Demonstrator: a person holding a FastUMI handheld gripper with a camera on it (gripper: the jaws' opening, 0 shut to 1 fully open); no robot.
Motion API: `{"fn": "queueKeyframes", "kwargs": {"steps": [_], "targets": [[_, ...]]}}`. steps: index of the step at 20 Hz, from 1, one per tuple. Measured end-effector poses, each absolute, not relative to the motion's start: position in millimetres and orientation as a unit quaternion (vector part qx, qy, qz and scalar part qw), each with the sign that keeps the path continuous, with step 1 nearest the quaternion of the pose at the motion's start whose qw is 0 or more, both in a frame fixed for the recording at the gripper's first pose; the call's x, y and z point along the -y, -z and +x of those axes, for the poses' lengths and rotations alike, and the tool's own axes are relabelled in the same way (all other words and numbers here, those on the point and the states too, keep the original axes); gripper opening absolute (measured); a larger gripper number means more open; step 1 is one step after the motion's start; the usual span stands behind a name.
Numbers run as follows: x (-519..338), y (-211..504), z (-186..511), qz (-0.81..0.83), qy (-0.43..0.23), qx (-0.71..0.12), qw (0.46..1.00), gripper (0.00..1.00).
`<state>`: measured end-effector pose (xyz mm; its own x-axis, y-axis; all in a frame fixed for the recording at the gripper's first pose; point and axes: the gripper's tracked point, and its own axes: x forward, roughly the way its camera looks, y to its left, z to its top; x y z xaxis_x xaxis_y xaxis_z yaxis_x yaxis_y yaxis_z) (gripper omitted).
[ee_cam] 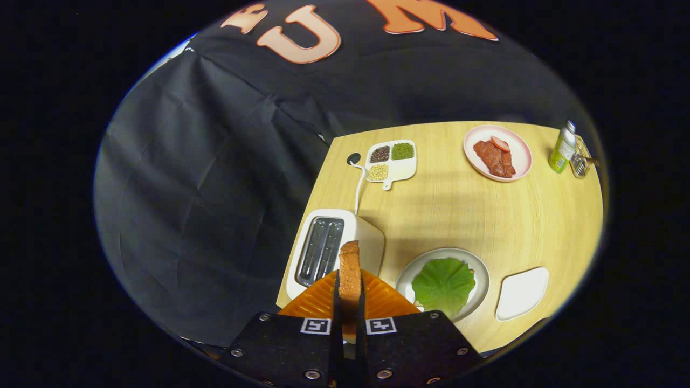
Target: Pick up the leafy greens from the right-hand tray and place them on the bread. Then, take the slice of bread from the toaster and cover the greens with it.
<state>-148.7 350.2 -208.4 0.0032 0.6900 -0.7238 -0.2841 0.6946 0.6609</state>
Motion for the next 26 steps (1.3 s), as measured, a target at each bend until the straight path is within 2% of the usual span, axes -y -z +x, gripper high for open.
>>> {"fn": "queueKeyframes", "kwargs": {"steps": [14,19,21,23,24,25,26], "targets": [[-299,346,-180,0.235,-0.333,-0.653,0.638,0.09],[-286,386,-178,0.204,-0.311,-0.650,0.663,0.10],[-275,395,-176,0.186,-0.291,-0.651,0.676,0.17],[-266,398,-168,0.156,-0.288,-0.627,0.707,0.30],[-262,397,-164,0.145,-0.289,-0.616,0.718,0.42],[-259,392,-161,0.140,-0.288,-0.605,0.729,0.46],[-256,382,-152,0.144,-0.287,-0.585,0.745,0.54]]}}
